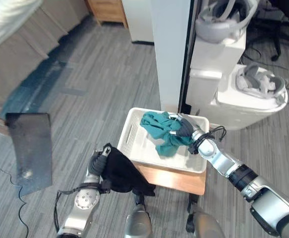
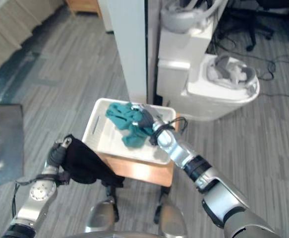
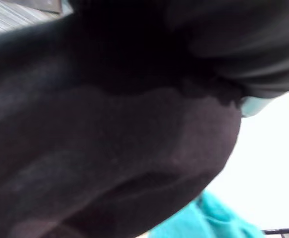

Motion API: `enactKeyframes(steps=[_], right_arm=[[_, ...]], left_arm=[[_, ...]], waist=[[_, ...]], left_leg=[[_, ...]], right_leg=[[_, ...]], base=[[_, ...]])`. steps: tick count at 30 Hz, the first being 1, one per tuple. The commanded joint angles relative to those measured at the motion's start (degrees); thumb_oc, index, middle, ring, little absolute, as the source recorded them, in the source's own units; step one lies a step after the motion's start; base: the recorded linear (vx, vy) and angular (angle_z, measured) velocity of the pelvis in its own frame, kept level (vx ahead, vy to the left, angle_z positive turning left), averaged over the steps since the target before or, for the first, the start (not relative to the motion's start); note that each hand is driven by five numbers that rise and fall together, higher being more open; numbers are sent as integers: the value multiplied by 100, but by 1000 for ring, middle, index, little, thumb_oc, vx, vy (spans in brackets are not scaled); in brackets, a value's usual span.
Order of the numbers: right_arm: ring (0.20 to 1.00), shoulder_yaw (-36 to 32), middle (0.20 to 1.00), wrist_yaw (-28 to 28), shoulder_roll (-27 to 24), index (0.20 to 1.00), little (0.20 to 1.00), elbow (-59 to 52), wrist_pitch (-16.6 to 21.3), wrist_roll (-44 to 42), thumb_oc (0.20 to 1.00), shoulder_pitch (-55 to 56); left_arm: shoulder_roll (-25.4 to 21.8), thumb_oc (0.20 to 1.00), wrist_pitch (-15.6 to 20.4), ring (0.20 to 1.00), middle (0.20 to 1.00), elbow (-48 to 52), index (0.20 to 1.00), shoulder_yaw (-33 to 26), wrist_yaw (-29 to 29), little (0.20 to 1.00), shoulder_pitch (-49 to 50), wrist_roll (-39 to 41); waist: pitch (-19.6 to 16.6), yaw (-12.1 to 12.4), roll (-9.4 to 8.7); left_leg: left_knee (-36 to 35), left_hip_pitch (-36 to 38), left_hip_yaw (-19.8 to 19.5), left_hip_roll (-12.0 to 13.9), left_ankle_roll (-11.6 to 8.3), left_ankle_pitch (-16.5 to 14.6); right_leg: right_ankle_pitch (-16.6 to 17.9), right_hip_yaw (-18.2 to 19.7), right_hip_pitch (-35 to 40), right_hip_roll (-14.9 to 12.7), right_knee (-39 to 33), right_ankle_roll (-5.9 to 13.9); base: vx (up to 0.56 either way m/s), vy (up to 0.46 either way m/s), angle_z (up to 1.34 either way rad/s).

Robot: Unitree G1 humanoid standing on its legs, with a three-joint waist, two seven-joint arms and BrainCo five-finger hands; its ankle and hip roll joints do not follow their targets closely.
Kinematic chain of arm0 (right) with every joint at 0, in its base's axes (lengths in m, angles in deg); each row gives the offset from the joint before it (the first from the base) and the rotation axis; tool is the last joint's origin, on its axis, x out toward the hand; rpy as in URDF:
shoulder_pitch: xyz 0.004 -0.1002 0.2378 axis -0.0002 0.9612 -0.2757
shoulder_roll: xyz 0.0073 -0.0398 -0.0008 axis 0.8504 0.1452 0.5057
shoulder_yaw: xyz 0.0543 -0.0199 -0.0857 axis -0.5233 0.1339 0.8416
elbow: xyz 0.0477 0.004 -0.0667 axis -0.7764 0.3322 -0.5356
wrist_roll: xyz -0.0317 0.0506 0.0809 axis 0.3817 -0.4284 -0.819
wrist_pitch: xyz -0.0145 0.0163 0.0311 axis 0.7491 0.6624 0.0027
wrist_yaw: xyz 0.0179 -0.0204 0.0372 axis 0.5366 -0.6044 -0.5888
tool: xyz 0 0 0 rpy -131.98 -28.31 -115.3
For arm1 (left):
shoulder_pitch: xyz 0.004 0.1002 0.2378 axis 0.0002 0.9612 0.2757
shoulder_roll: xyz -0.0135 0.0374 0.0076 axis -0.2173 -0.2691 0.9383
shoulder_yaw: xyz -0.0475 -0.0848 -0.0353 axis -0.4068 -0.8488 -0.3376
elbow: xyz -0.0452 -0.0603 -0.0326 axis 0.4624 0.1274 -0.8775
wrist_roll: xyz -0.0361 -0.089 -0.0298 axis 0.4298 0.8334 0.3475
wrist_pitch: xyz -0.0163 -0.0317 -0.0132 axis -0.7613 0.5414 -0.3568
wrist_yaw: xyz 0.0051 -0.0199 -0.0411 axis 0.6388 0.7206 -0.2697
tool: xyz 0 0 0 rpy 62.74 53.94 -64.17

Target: Tidy up the quilt and then pick up the clothes from the bed and put them into the laundry hamper.

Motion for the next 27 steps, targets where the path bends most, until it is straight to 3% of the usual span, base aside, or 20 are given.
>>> enactKeyframes(steps=[1,4,5,9,12,15,17,20,27], right_arm=[[1000,-264,1000,-232,-482,1000,1000,-846,188,859,1000,46],[1000,-537,1000,-225,-671,1000,1000,-1162,194,1101,1000,504],[1000,-867,1000,-205,-866,1000,1000,-1455,203,1268,1000,1008],[1000,-1473,1000,-308,-1043,1000,1000,-1841,246,1550,1000,2078],[1000,-1564,1000,-351,-1032,1000,1000,-1961,260,1605,1000,2264],[1000,-1688,1000,-363,-988,1000,1000,-2042,360,1601,1000,2736],[1000,-1751,1000,-330,-952,1000,1000,-2035,415,1525,1000,3106],[1000,-1720,1000,-278,-984,1000,1000,-2000,454,1466,1000,3366],[1000,-1494,1000,-319,-944,1000,1000,-1921,505,1419,1000,3343]], left_arm=[[-368,200,604,200,200,694,200,-101,-34,200,-586,185],[-383,200,617,200,200,924,200,-164,-61,200,-584,58],[-413,200,634,200,200,1037,200,-254,-96,200,-609,-89],[-470,200,713,200,200,979,200,-253,-502,200,-1222,-432],[-507,200,677,200,200,923,200,-192,-783,200,-1619,-629],[-483,200,618,200,200,1008,200,-176,-884,200,-1719,-833],[-472,200,593,200,200,1061,200,-188,-897,200,-1783,-997],[-400,200,650,200,200,1284,200,-158,-905,200,-1822,-1081],[-226,200,843,200,200,2072,200,80,-1026,200,-2316,-974]], waist=[[-312,-176,4],[-426,-235,-153],[-562,-333,-307],[-776,-609,-589],[-771,-640,-611],[-812,-766,-618],[-943,-868,-607],[-1161,-971,-555],[-1354,-1105,-504]], left_leg=[[106,424,15,-83,-16,-406],[86,567,80,-233,101,-535],[45,715,183,-346,183,-652],[20,939,549,-494,318,-869],[20,943,844,-418,327,-849],[20,1000,1082,-371,321,-862],[20,1102,1264,-326,283,-825],[20,1293,1394,-290,188,-889],[20,1406,1470,-207,155,-709]], right_leg=[[-1183,-231,956,-444,68,699],[-1073,-111,978,-552,59,772],[-975,-21,1014,-644,39,858],[-597,128,897,-851,73,1102],[-503,-163,661,-905,434,1107],[-781,-382,645,-727,867,1054],[-791,-553,765,-719,598,1021],[-772,-522,1114,-694,51,1050],[-827,-630,1319,-640,14,978]], base=[[39,301,30],[45,224,9],[48,253,-13],[17,244,-33],[-79,116,-54],[-31,78,-89],[77,-9,-68],[133,-29,-65],[-7,-63,-17]])
